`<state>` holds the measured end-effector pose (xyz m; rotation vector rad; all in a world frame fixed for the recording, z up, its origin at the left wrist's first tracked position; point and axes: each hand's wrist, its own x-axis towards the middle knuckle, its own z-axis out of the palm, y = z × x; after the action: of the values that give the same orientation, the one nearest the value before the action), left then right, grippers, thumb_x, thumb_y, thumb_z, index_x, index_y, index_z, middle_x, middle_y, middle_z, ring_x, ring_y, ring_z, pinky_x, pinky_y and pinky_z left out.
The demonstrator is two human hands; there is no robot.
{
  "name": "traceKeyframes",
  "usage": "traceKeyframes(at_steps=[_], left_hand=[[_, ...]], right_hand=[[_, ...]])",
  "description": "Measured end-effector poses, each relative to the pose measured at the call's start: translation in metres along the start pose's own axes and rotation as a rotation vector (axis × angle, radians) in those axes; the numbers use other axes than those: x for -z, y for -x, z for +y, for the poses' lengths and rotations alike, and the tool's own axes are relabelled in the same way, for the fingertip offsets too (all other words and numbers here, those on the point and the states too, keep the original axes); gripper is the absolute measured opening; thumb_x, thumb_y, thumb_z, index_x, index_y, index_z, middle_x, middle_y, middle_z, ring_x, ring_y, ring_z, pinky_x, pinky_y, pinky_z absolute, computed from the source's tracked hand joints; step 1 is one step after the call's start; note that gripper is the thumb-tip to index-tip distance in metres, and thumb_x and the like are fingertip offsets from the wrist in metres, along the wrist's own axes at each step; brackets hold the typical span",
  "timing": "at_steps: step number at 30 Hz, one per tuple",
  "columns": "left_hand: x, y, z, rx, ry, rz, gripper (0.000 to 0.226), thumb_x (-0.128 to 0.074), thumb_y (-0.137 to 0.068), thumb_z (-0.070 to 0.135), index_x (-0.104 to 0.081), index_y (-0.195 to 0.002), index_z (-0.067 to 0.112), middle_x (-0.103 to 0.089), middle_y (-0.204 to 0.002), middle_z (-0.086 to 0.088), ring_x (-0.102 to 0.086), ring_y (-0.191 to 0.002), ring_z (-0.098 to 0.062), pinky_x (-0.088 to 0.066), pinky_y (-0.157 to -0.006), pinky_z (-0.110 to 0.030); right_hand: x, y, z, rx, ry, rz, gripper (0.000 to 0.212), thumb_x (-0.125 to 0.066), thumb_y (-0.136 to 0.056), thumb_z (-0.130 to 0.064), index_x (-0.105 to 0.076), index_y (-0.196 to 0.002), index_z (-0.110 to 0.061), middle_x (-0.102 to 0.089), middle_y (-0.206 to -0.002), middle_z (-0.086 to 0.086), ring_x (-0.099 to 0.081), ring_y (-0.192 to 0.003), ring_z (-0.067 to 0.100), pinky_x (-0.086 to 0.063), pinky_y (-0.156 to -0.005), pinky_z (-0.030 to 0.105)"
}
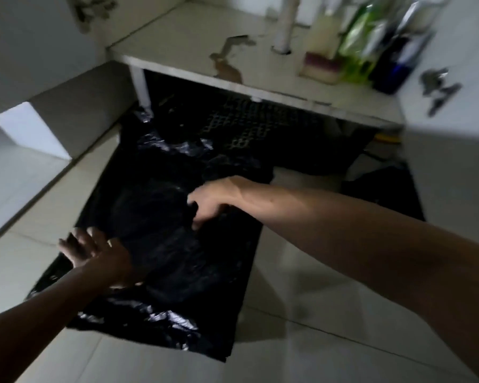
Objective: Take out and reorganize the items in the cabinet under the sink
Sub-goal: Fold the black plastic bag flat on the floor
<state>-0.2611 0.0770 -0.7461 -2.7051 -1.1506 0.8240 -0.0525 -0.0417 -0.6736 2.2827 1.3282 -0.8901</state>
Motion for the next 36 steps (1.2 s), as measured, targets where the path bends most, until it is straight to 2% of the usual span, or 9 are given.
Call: traceKeyframes(at_steps=[3,6,12,16,19,23,28,32,36], left_hand=[[0.026,0.022,0.051,-0.236,-0.074,0.284,0.090,-0.068,-0.074,0.057,-0.039,-0.139,0.002,-0.024,-0.146,-0.029,-0.013,-0.138,-0.053,-0.010,-0.111,-0.065],[0.047,0.049,0.113,-0.467,0.209,0.429,0.062,-0.075,-0.069,0.043,-0.058,-0.115,0.005,-0.052,-0.119,-0.021,-0.045,-0.113,-0.042,-0.040,-0.094,-0.049],[0.051,0.092,0.243,-0.639,0.594,0.062,0.054,-0.056,-0.091,0.041,-0.042,-0.136,0.016,-0.048,-0.134,-0.010,-0.054,-0.120,-0.031,-0.048,-0.093,-0.038],[0.058,0.104,0.311,-0.666,0.678,0.056,0.053,-0.056,-0.093,0.035,-0.037,-0.138,0.014,-0.046,-0.136,-0.009,-0.049,-0.125,-0.030,-0.047,-0.094,-0.040],[0.075,0.107,0.358,-0.710,0.812,0.002,0.060,-0.062,-0.091,0.037,-0.034,-0.139,0.013,-0.043,-0.138,-0.011,-0.048,-0.127,-0.033,-0.046,-0.096,-0.043],[0.094,0.104,0.405,-0.684,1.202,-0.201,0.080,-0.075,-0.081,0.039,-0.033,-0.146,0.016,-0.044,-0.140,-0.012,-0.049,-0.128,-0.032,-0.044,-0.101,-0.039],[0.104,0.095,0.397,-0.540,1.525,-0.072,0.039,-0.074,-0.083,0.026,-0.065,-0.121,0.018,-0.071,-0.110,-0.010,-0.065,-0.106,-0.029,-0.049,-0.082,-0.031],[0.112,0.066,0.348,-0.478,1.534,0.045,0.023,-0.072,-0.085,0.022,-0.075,-0.108,0.017,-0.075,-0.100,-0.007,-0.068,-0.097,-0.024,-0.048,-0.075,-0.025],[0.135,0.037,0.287,-0.438,1.622,0.119,0.026,-0.066,-0.085,0.014,-0.076,-0.108,0.021,-0.076,-0.098,-0.006,-0.069,-0.096,-0.022,-0.055,-0.087,-0.033]], right_hand=[[0.017,0.035,0.057,-0.126,-0.044,-0.032,0.034,-0.079,-0.075,-0.049,-0.070,-0.096,-0.024,-0.070,-0.099,-0.002,-0.067,-0.080,0.021,-0.059,-0.057,0.033],[0.024,0.083,0.118,-0.332,-0.064,-0.034,0.027,-0.082,-0.079,-0.032,-0.071,-0.097,-0.014,-0.069,-0.095,0.006,-0.062,-0.070,0.019,-0.047,-0.042,0.024],[-0.031,0.152,0.210,-0.696,0.136,-0.055,0.042,-0.077,-0.082,-0.018,-0.067,-0.122,-0.010,-0.065,-0.125,0.007,-0.063,-0.102,0.027,-0.053,-0.073,0.034],[-0.073,0.158,0.246,-0.707,0.259,-0.046,0.058,-0.065,-0.094,-0.018,-0.044,-0.148,-0.022,-0.029,-0.156,0.004,-0.024,-0.147,0.028,-0.028,-0.115,0.041],[-0.076,0.152,0.258,-0.726,0.269,0.004,0.050,-0.066,-0.092,-0.015,-0.053,-0.140,-0.012,-0.040,-0.151,0.010,-0.035,-0.142,0.030,-0.034,-0.112,0.044],[-0.063,0.141,0.273,-0.668,0.007,0.047,0.033,-0.079,-0.079,-0.017,-0.071,-0.110,-0.022,-0.065,-0.117,0.005,-0.061,-0.105,0.028,-0.052,-0.091,0.037],[-0.030,0.149,0.275,-0.547,-0.240,0.025,0.022,-0.084,-0.073,-0.038,-0.070,-0.088,-0.031,-0.064,-0.081,-0.013,-0.061,-0.078,0.012,-0.046,-0.068,0.024],[-0.018,0.153,0.268,-0.539,-0.471,0.047,0.038,-0.087,-0.069,-0.043,-0.075,-0.098,-0.022,-0.070,-0.100,-0.006,-0.065,-0.098,0.018,-0.053,-0.086,0.033],[0.003,0.167,0.251,-0.310,-1.158,0.001,0.059,-0.082,-0.078,-0.040,-0.065,-0.128,-0.013,-0.064,-0.130,0.005,-0.059,-0.121,0.025,-0.043,-0.109,0.043]])
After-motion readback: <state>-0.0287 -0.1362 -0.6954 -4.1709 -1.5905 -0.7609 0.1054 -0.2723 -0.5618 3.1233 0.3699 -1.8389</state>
